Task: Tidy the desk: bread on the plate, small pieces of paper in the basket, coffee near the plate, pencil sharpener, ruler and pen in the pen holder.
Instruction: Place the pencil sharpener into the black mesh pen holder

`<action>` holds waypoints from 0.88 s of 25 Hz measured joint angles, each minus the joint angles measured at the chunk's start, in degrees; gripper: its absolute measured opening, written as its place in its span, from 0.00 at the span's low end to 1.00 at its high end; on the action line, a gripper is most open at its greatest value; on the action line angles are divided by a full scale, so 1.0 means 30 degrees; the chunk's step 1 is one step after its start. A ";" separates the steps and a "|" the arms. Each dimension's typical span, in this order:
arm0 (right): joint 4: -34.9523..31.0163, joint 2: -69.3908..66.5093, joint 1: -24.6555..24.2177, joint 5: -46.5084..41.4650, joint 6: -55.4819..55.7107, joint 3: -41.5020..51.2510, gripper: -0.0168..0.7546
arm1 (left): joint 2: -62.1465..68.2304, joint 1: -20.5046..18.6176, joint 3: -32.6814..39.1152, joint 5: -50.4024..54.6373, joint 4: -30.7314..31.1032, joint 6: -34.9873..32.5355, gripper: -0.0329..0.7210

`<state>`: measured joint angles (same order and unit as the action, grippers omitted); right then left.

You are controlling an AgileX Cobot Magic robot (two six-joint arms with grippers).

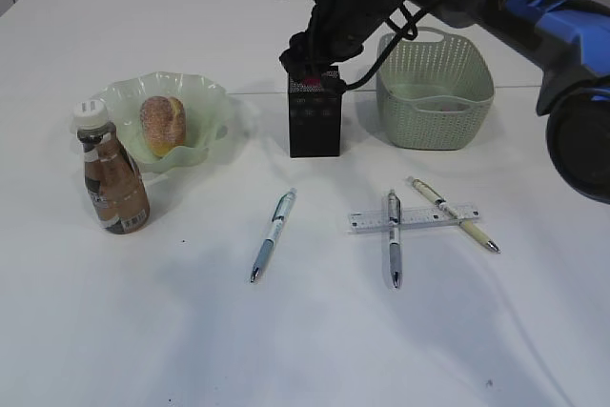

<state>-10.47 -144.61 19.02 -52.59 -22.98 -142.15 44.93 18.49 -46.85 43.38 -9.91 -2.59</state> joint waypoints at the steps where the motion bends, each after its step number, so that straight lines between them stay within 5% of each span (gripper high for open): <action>1: 0.0000 -0.0142 0.0000 0.0000 0.0209 0.0000 0.56 | 0.0000 0.0000 0.0000 0.0000 -0.0047 0.0000 0.64; 22: -0.0034 -0.0537 0.0000 -0.0387 0.1642 0.0000 0.64 | 0.0000 0.0000 0.0000 -0.0130 -0.0249 0.0031 0.64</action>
<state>-10.57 -146.22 19.02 -53.76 -18.06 -142.15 44.93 18.49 -46.85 42.99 -10.66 -2.50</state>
